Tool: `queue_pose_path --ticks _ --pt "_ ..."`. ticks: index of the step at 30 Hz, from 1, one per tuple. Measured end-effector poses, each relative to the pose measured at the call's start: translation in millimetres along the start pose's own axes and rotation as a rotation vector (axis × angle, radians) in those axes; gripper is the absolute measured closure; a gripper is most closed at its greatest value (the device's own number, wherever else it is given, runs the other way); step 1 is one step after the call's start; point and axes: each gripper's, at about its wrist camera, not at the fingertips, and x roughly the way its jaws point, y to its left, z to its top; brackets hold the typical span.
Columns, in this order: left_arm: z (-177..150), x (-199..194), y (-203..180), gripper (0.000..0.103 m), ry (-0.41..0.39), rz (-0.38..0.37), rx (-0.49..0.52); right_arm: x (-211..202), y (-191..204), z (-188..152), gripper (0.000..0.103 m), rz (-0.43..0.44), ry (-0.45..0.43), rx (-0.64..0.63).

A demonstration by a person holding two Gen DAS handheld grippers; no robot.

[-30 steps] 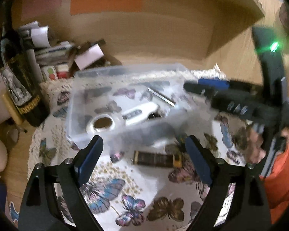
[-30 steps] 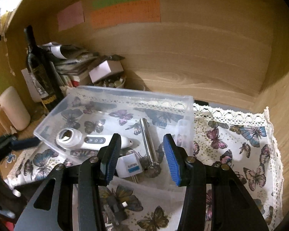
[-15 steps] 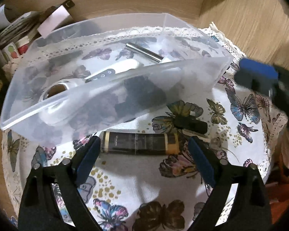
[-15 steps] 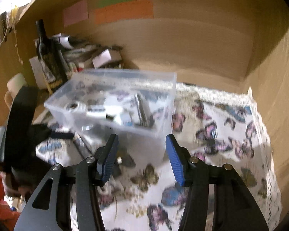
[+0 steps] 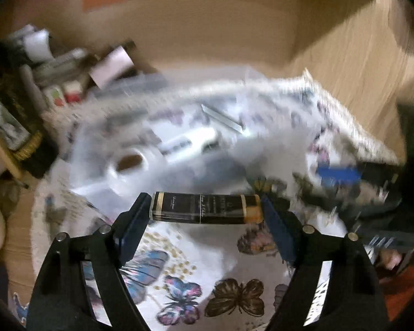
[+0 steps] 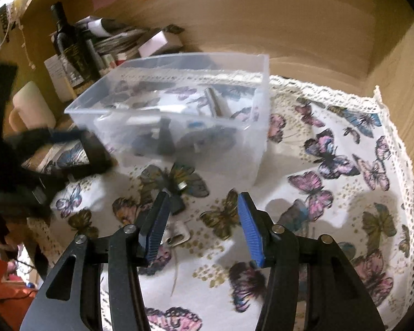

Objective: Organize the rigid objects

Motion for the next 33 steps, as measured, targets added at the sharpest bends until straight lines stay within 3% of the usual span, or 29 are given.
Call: queue_pose_path --ticks 2,4,5,10,15,16,19,20,24,30,33 --pt "10.7 -14.7 5.2 0.025 -0.053 0.009 -0.016 1.4 5.8 -4.4 0.055 0.008 0.007 -0.011" --pt "21.9 -24.2 11.7 0.047 -0.089 0.028 -0.024 3.2 10.5 -8.2 0.055 0.024 0.018 -0.013" --pt "26.2 -24.9 13.4 0.049 -0.089 0.028 -0.034 5.0 13.3 -10.6 0.055 0.032 0.026 -0.015" --pt "40.9 -22.3 33.8 0.049 -0.082 -0.014 -0.101 14.8 21.4 -18.2 0.055 0.026 0.065 -0.028" --pt "22.2 -20.6 29.0 0.048 -0.049 -0.007 -0.074 15.2 23.1 -17.0 0.055 0.034 0.071 -0.040" --pt "16.9 -21.4 27.4 0.045 -0.041 0.000 -0.064 17.0 24.0 -15.8 0.055 0.031 0.073 -0.045" --pt "-0.2 -22.4 25.8 0.019 -0.019 0.010 -0.054 20.3 27.8 -14.6 0.055 0.027 0.071 -0.072" --pt "-6.8 -21.7 25.4 0.016 -0.007 0.009 -0.055 20.6 30.4 -15.3 0.056 0.022 0.067 -0.081" --pt "-30.6 -11.9 21.1 0.014 0.072 0.004 -0.041 21.1 37.6 -17.3 0.070 0.008 0.058 -0.107" --pt "-55.5 6.7 17.9 0.010 0.180 -0.009 -0.048 18.1 37.4 -22.9 0.075 0.009 0.043 -0.088" --pt "-61.2 7.1 15.7 0.006 0.179 0.001 -0.038 14.1 38.3 -27.5 0.078 0.008 0.035 -0.076"
